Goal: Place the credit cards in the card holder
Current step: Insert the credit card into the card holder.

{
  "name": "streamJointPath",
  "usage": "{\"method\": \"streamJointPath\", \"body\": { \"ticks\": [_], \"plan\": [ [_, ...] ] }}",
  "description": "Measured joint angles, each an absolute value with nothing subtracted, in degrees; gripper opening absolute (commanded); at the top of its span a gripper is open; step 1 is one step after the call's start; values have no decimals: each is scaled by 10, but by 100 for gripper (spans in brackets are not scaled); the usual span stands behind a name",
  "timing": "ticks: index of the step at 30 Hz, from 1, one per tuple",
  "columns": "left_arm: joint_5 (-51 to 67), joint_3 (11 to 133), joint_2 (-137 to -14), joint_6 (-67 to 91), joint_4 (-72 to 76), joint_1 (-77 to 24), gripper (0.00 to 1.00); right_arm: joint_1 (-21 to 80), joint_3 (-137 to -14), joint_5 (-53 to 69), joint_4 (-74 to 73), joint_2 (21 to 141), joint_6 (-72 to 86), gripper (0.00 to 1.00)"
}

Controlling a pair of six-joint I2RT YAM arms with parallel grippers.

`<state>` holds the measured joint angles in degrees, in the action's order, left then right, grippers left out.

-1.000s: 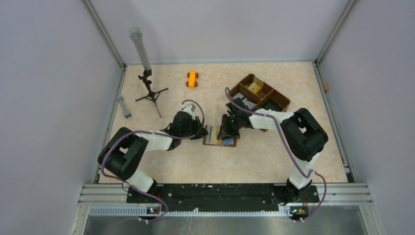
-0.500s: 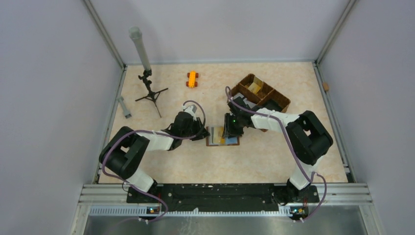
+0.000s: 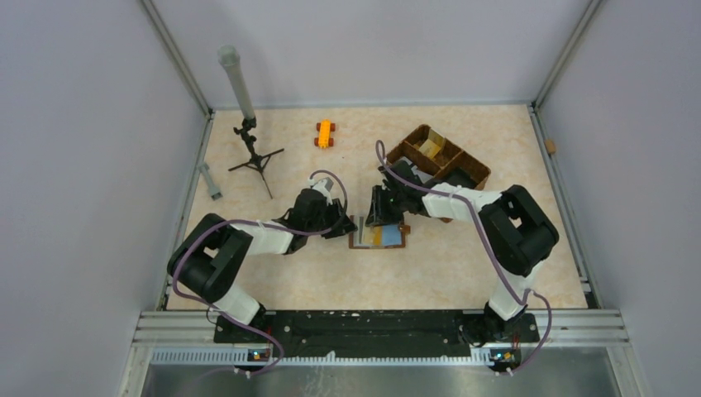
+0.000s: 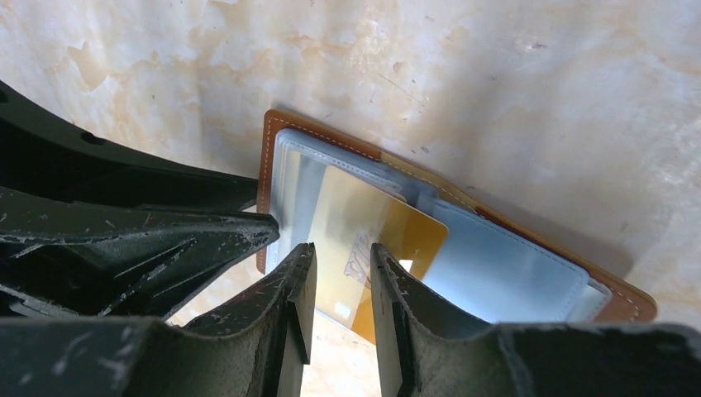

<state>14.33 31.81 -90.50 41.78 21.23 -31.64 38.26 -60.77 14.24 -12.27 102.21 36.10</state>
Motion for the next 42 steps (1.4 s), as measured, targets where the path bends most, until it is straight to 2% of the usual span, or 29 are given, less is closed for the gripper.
{"method": "streamJointPath", "body": {
  "ticks": [4,10,17,24,32,42],
  "plan": [
    [147,318,-905,425,213,-316,36,383,-608,153,-114,1029,361,32],
    [147,316,-903,433,214,-316,36,385,-605,117,-131,1015,366,43],
    [148,312,-898,434,210,-317,36,385,-574,67,-170,953,367,49],
    [152,312,-898,434,210,-317,37,385,-555,53,-178,948,378,48],
    [156,312,-897,434,210,-317,38,385,-555,72,-153,971,388,41],
    [161,312,-897,434,210,-317,38,385,-557,107,-116,988,392,36]
  ]
}}
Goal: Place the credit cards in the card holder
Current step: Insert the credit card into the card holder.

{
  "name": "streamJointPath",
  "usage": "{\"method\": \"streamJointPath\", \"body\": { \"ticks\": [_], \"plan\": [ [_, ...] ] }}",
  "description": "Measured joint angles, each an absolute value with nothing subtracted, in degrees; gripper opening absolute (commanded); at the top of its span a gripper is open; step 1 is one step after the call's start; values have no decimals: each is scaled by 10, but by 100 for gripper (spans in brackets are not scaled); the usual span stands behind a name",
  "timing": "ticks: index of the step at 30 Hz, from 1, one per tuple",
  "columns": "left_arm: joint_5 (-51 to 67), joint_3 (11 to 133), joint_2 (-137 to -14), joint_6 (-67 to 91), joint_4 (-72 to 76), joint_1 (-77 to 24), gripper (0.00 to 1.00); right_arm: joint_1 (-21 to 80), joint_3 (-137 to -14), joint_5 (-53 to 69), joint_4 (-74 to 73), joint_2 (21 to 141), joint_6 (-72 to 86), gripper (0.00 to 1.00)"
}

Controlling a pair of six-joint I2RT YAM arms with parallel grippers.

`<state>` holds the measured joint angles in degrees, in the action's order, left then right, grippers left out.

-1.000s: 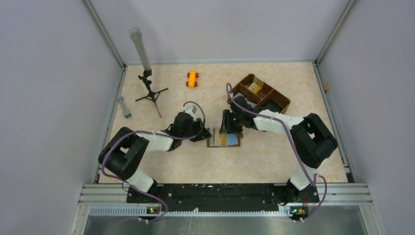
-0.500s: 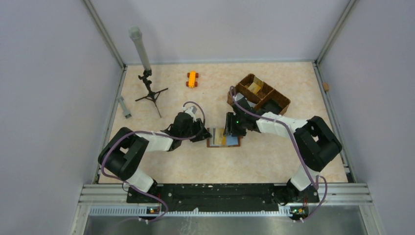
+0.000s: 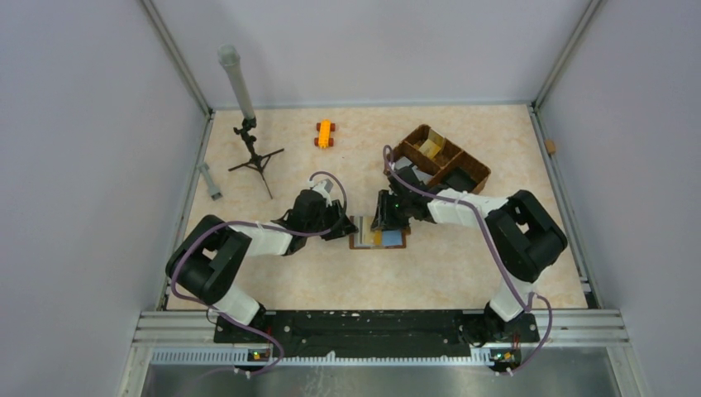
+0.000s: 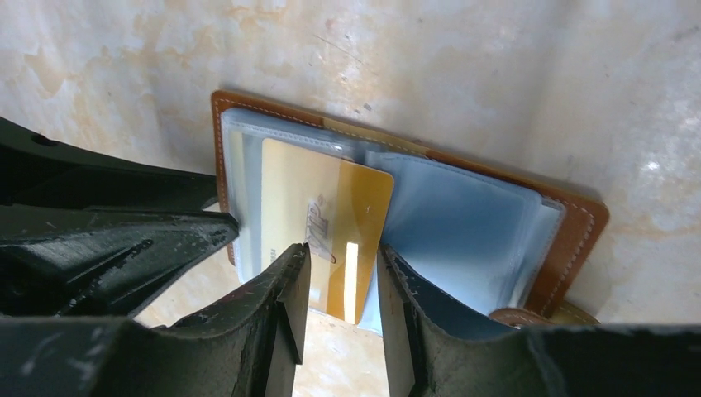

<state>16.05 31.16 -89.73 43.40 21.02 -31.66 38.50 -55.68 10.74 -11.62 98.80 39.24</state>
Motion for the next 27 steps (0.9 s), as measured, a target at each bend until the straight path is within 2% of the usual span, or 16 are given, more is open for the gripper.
{"method": "streamJointPath", "body": {
  "ticks": [13,20,25,27],
  "plan": [
    [165,312,-897,434,210,-316,38,392,-572,138,-91,1007,398,33],
    [158,311,-893,436,201,-317,38,394,-571,133,-106,988,394,52],
    [144,309,-871,433,168,-317,44,398,-570,90,-151,890,379,62],
    [138,309,-859,431,152,-318,47,399,-566,68,-166,840,373,63]
  ]
}}
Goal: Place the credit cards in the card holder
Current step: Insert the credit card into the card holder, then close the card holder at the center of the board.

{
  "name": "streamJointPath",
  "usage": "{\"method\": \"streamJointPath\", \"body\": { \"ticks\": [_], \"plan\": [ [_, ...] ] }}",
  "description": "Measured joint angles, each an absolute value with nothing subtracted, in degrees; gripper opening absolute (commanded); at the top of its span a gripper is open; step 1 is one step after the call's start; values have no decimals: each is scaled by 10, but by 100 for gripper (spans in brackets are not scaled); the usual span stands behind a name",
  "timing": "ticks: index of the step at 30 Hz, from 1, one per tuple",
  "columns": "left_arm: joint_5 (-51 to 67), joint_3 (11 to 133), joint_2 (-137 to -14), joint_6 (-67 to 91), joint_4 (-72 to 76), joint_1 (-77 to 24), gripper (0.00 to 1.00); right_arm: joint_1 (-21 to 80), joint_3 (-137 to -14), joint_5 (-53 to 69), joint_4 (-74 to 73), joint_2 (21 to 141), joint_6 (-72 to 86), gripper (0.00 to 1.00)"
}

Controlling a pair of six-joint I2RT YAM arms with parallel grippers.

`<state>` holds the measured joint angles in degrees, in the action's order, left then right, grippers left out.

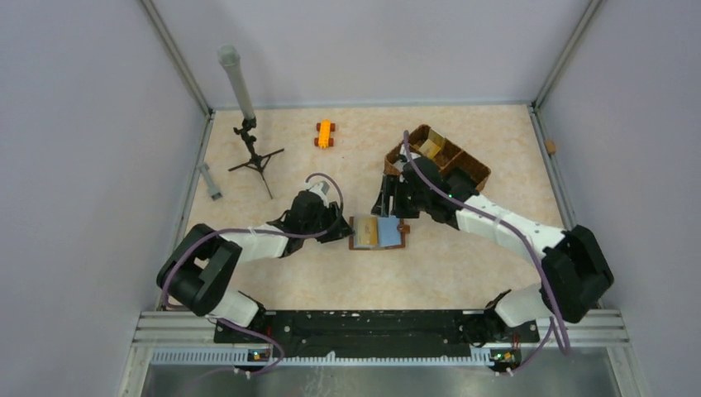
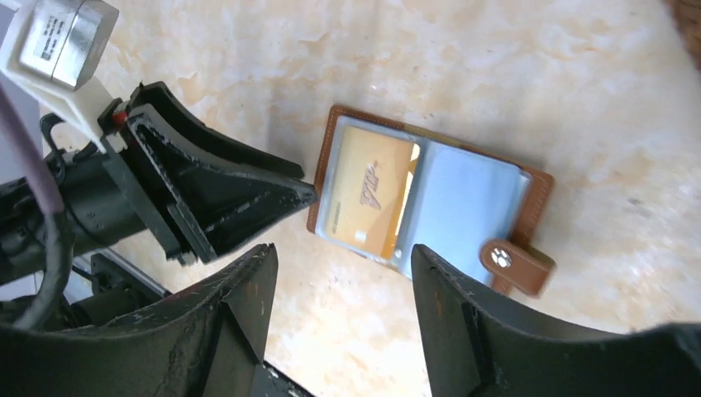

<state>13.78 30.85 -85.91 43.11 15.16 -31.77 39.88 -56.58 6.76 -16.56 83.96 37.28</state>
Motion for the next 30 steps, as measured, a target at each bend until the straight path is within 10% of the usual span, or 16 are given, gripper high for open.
{"method": "streamJointPath", "body": {
  "ticks": [15,26,30],
  "plan": [
    [150,292,-835,450,143,-318,55,357,-378,39,-178,758,397,64],
    [201,282,-872,493,223,-318,54,348,-340,71,-72,781,434,52],
    [203,279,-873,496,229,-318,54,347,-337,79,-33,802,444,33]
  ]
}}
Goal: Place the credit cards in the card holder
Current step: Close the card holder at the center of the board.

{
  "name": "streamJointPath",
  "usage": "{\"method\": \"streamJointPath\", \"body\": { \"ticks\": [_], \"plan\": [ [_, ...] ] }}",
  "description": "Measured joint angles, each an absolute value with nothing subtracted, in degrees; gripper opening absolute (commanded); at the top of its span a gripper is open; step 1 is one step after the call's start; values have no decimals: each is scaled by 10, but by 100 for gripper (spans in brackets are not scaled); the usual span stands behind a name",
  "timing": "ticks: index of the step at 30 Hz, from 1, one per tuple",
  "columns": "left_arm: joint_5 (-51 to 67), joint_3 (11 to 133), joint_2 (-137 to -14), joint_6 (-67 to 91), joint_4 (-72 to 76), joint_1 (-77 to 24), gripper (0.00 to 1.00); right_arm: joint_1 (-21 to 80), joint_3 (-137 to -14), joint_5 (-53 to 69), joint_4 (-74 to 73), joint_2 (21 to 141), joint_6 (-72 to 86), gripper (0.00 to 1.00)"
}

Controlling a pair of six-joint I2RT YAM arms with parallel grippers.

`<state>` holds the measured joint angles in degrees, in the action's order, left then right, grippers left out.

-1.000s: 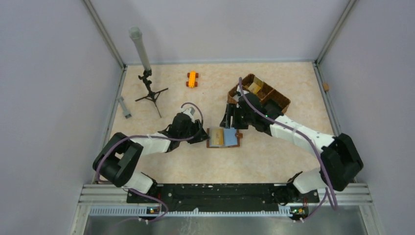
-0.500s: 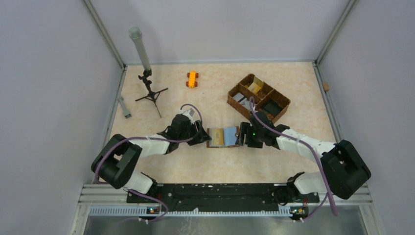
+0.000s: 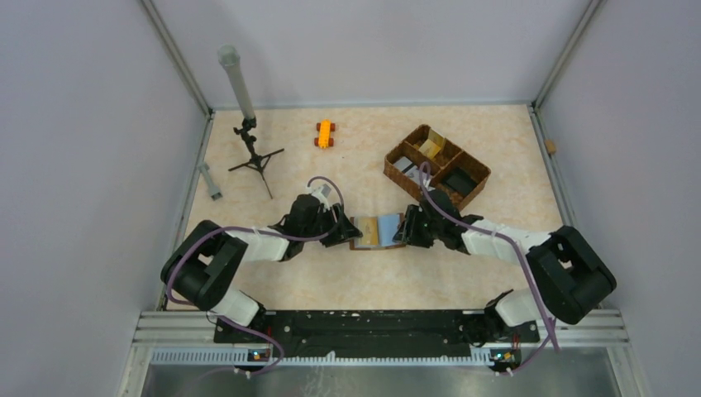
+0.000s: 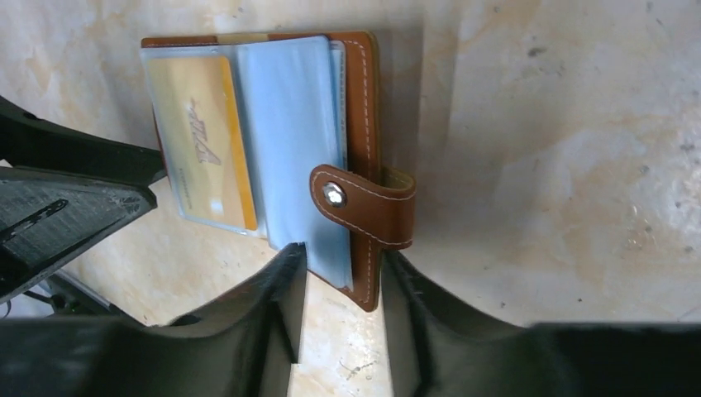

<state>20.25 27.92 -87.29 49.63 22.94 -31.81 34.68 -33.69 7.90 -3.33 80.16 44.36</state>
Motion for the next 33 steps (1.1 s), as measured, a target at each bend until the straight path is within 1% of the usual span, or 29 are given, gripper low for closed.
{"method": "streamJointPath", "body": {
  "ticks": [4,6,7,17,26,32,33],
  "plan": [
    [204,274,-873,499,240,-317,54,345,-337,79,-12,812,446,10],
    [204,272,-873,501,246,-317,54,340,-337,81,-5,825,447,2],
    [204,269,-873,504,250,-316,54,339,-337,83,-1,832,448,0],
    [194,237,-841,526,273,-312,54,343,-339,101,55,869,459,0],
    [186,226,-736,524,270,-318,56,376,-360,111,87,907,472,0],
    [199,226,-754,504,270,-318,56,382,-365,117,95,916,476,0],
    [203,226,-761,501,270,-318,56,382,-365,117,95,916,476,4]
  ]
}}
